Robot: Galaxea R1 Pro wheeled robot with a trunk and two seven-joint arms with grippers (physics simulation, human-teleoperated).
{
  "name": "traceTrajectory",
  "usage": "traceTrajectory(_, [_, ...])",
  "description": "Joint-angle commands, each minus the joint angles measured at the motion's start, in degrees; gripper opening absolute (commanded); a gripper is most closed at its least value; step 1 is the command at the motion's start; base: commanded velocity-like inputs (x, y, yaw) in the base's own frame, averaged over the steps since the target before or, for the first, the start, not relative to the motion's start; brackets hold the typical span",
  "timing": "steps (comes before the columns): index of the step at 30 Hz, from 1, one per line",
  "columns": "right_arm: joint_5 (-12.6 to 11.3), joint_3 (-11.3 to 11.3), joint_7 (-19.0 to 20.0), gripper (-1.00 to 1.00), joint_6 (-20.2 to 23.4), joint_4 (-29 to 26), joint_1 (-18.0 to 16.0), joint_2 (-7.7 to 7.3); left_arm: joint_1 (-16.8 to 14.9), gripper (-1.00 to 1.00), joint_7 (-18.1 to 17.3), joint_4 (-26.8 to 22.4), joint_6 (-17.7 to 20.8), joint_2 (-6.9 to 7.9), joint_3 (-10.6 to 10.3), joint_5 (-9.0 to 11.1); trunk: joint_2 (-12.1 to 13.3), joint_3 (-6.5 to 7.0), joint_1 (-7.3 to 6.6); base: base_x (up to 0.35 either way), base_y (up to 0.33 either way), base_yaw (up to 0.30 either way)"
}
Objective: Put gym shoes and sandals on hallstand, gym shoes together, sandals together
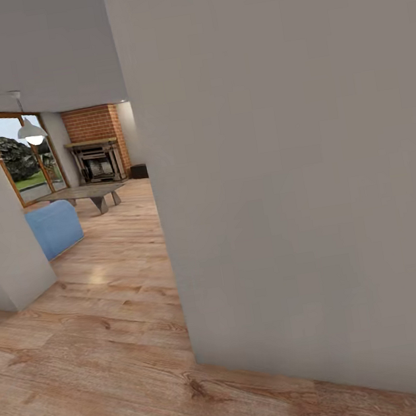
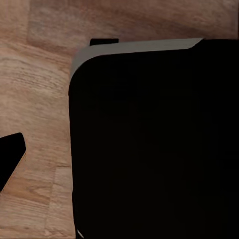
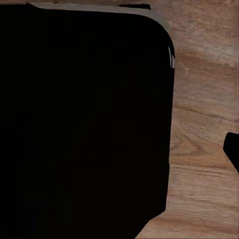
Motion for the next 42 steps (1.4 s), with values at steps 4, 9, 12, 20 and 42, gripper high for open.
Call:
traceTrajectory(4, [0.0,0.0,0.2,1.00,-0.1,-1.3,0.0,-0.05,0.0,1.00,0.0,-1.4,-1.4,-0.07,-0.1,-0.2,0.0,-0.04,0.00,0.000,0.000,0.000])
traceTrajectory(9, [0.1,0.2,0.4,1.00,-0.1,-2.9,0.0,-0.05,-0.1,1.00,0.0,-3.0,-3.0,-0.65,-0.2,-0.4,0.0,-0.04,0.00,0.000,0.000,0.000])
traceTrajectory(12, [0.3,0.3,0.3,1.00,-0.1,-3.9,0.0,0.01,-0.1,1.00,0.0,-4.0,-3.9,-1.46,-0.2,-0.4,0.0,-0.04,0.00,0.000,0.000,0.042])
traceTrajectory(20, [0.4,0.1,-0.1,1.00,-0.1,-6.5,0.0,-0.17,-0.1,1.00,0.0,-6.6,-6.2,-1.63,-0.1,-0.2,0.0,-0.04,0.00,0.000,0.000,0.234])
traceTrajectory(42, [0.4,0.0,-0.1,1.00,-0.1,-15.2,0.0,-0.32,-0.1,1.00,0.0,-32.1,-11.6,-1.61,-0.1,-0.2,0.0,-0.04,0.00,0.000,0.000,0.292])
